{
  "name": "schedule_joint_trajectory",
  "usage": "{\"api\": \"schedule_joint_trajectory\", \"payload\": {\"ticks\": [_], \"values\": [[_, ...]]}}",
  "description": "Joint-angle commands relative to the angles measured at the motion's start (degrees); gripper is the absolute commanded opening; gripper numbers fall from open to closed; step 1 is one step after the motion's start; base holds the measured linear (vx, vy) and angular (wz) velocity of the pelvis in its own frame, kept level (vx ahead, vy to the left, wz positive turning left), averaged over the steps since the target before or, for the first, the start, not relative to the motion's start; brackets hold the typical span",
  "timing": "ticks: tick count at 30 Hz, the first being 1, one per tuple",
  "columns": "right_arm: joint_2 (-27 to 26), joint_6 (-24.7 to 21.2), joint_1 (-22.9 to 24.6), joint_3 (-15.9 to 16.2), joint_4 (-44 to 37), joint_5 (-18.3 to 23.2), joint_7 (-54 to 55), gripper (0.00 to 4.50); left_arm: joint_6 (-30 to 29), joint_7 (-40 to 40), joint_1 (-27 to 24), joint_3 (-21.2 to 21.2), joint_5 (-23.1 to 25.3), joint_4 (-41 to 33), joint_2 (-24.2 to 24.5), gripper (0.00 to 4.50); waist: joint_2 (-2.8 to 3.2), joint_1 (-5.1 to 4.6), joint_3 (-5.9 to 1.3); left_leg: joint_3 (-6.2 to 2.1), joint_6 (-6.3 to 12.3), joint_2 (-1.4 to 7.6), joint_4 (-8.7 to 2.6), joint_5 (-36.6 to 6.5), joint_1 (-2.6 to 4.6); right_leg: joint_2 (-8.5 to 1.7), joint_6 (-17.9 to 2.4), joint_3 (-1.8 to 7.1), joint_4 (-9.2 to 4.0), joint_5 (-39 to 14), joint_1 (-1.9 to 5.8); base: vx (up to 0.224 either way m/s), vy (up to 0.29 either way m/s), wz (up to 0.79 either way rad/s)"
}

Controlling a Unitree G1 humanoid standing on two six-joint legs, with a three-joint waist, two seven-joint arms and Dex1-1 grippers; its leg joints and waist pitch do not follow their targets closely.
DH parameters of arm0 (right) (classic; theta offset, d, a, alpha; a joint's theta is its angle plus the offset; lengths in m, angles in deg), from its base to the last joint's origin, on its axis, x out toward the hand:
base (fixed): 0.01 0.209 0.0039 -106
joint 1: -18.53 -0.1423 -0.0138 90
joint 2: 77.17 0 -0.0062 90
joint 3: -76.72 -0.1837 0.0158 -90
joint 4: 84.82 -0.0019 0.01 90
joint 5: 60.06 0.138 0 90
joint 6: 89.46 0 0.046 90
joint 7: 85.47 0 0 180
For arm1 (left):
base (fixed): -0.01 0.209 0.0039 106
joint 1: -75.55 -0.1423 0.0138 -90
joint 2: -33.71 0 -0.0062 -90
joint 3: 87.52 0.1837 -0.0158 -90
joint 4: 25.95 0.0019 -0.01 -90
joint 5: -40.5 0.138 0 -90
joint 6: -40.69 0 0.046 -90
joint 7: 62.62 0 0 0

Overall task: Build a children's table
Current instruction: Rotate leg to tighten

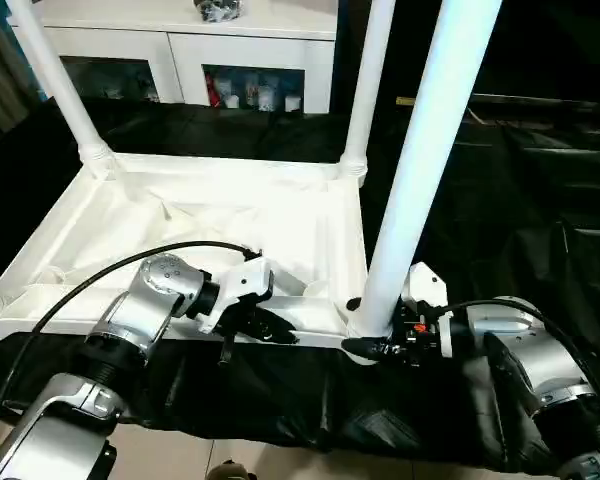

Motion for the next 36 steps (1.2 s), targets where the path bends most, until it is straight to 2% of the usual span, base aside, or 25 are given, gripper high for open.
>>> {"api": "schedule_joint_trajectory", "payload": {"ticks": [1, 3, 5, 8, 10, 12, 16, 18, 22, 23, 25, 28, 29, 30, 34, 36], "values": [[-0.9, -1.0, 0.3, 2.1, -1.1, -0.1, -0.9, 2.86, 0.5, -0.5, 0.7, 0.4, -0.9, -0.3, -0.9, 0.0, -0.22, -0.17, -3.05, -0.19, 4.27, 1.79, -3.48, -8.8, 0.47, -3.44, -13.8, 2.98, -3.53, -3.4, 2.88, 0.0, 0.0, 0.0], [-1.2, -1.5, 1.0, 1.8, -1.8, 0.3, -0.4, 2.81, 0.5, 0.0, 0.8, 0.3, -0.8, -0.1, -1.0, 0.0, -0.16, -0.16, -3.09, -0.18, 4.19, 1.79, -3.46, -8.8, 0.5, -3.46, -13.9, 2.96, -3.55, -3.1, 2.88, 0.0, 0.0, 0.0], [-2.0, -2.4, 2.2, 0.8, -2.9, 1.1, 1.6, 2.78, 0.3, 1.4, 1.0, 0.0, -0.7, 0.4, -1.4, 0.0, 0.15, -0.09, -3.11, -0.23, 4.04, 1.84, -3.46, -8.7, 0.56, -3.42, -13.8, 3.02, -3.48, -2.3, 2.83, 0.0, 0.0, 0.0], [-5.2, -3.3, 3.4, -1.9, -2.5, 0.8, 10.0, 2.77, -1.0, 7.7, 2.0, -0.8, 0.8, 1.7, -3.2, 0.0, 0.18, -0.28, -2.94, -0.22, 2.9, 1.82, -3.69, -10.3, 0.67, -3.49, -13.6, 3.08, -3.82, -4.0, 2.69, 0.0, 0.0, 0.0], [-8.6, -2.8, 3.1, -4.4, 0.3, -1.0, 19.0, 2.77, -2.2, 12.0, 2.3, -1.5, 1.5, 1.8, -5.1, 0.0, 0.17, -0.45, -2.91, -0.34, 1.47, 1.71, -3.99, -12.3, 0.82, -3.73, -12.9, 3.02, -4.25, -8.6, 2.78, 0.0, 0.0, 0.0], [-11.2, -1.9, 2.5, -6.3, 2.9, -2.1, 25.8, 2.76, -3.0, 14.6, 2.3, -1.5, 1.9, 1.2, -6.5, 0.0, 0.17, -0.85, -2.63, -0.49, -0.15, 1.63, -4.36, -14.4, 0.83, -3.91, -11.2, 3.01, -4.87, -14.3, 2.67, 0.0, 0.0, 0.0], [-15.0, -1.5, 2.1, -8.1, 5.6, -3.0, 33.3, 2.76, -4.7, 19.6, 1.7, -1.4, 2.9, -0.2, -9.7, 0.0, 0.09, -1.57, -2.38, -0.49, -0.2, 1.52, -4.54, -15.8, 0.83, -3.75, -9.7, 3.14, -5.35, -16.7, 2.5, 0.0, 0.0, 0.0], [-19.5, -1.8, 0.7, -9.5, 8.4, -4.2, 42.3, 2.76, -6.6, 25.4, 1.1, -1.2, 3.9, -1.3, -13.6, 0.0, 0.1, -1.82, -2.47, -0.57, -0.4, 1.52, -4.62, -15.6, 1.05, -3.82, -9.2, 3.18, -5.49, -18.0, 2.39, 0.0, 0.0, 0.0], [-23.5, -0.4, -1.4, -10.4, 11.3, -5.9, 49.2, 2.76, -6.8, 28.2, 0.3, -0.2, 4.2, -2.0, -16.8, 0.0, 0.16, -2.05, -2.55, -0.57, -0.35, 1.47, -4.67, -14.5, 0.77, -3.65, -9.0, 3.18, -5.35, -16.2, 2.41, 0.0, 0.0, 0.0], [-23.8, 0.0, -1.5, -10.4, 11.6, -5.7, 49.1, 3.11, -6.2, 28.0, 0.2, 0.1, 4.5, -1.8, -16.9, 0.0, -0.09, -1.99, -2.64, -0.52, 0.02, 1.4, -4.57, -14.0, 0.81, -3.71, -8.8, 3.21, -5.36, -15.8, 2.48, 0.0, 0.0, 0.0], [-24.1, 0.4, -1.9, -10.7, 11.8, -4.5, 47.4, 3.45, -3.9, 26.4, 0.0, 1.3, 5.2, -1.2, -16.2, 0.0, -0.08, -1.99, -2.64, -0.46, 0.73, 1.35, -4.53, -13.5, 0.69, -3.58, -8.6, 3.25, -5.36, -14.6, 2.51, 0.0, 0.0, 0.0], [-23.5, 0.3, -2.3, -10.9, 11.5, -3.3, 45.2, 3.55, -2.1, 24.9, -0.2, 1.4, 4.9, -0.9, -15.3, 0.0, -0.02, -1.93, -2.82, -0.44, 1.35, 1.42, -4.47, -12.9, 0.65, -3.56, -9.2, 3.29, -5.06, -12.3, 2.63, 0.0, 0.0, 0.0], [-23.0, 0.4, -2.3, -10.8, 11.3, -3.3, 44.4, 3.73, -2.0, 24.8, -0.2, 1.1, 4.7, -0.8, -15.1, 0.0, 0.03, -1.89, -2.81, -0.4, 1.37, 1.43, -4.44, -12.7, 0.63, -3.56, -9.3, 3.29, -5.02, -11.9, 2.62, 0.0, 0.0, 0.0], [-20.5, 1.3, -1.6, -9.5, 9.6, -3.5, 39.5, 3.85, -0.2, 22.7, 0.0, 0.8, 4.5, -0.5, -13.3, 0.0, -0.03, -1.84, -2.88, -0.39, 1.73, 1.34, -4.35, -11.9, 0.49, -3.51, -9.5, 3.23, -4.87, -10.6, 2.81, 0.0, 0.0, 0.0], [-17.9, 1.7, -0.3, -8.2, 7.0, -2.6, 32.9, 3.95, 0.7, 20.8, 0.3, 0.6, 4.6, -0.3, -11.5, 0.0, -0.07, -1.62, -3.08, -0.29, 2.81, 1.37, -4.06, -10.2, 0.48, -3.56, -10.1, 3.22, -4.59, -7.8, 3.0, 0.0, 0.0, 0.0], [-13.9, 1.1, 1.1, -5.8, 4.1, -1.6, 25.2, 3.95, 1.9, 17.4, 0.5, 0.2, 3.9, -0.3, -9.5, 0.0, -0.01, -1.51, -3.18, -0.28, 3.27, 1.51, -3.92, -9.7, 0.53, -3.46, -10.7, 3.18, -4.36, -6.3, 3.09, 0.0, 0.0, 0.0]]}}
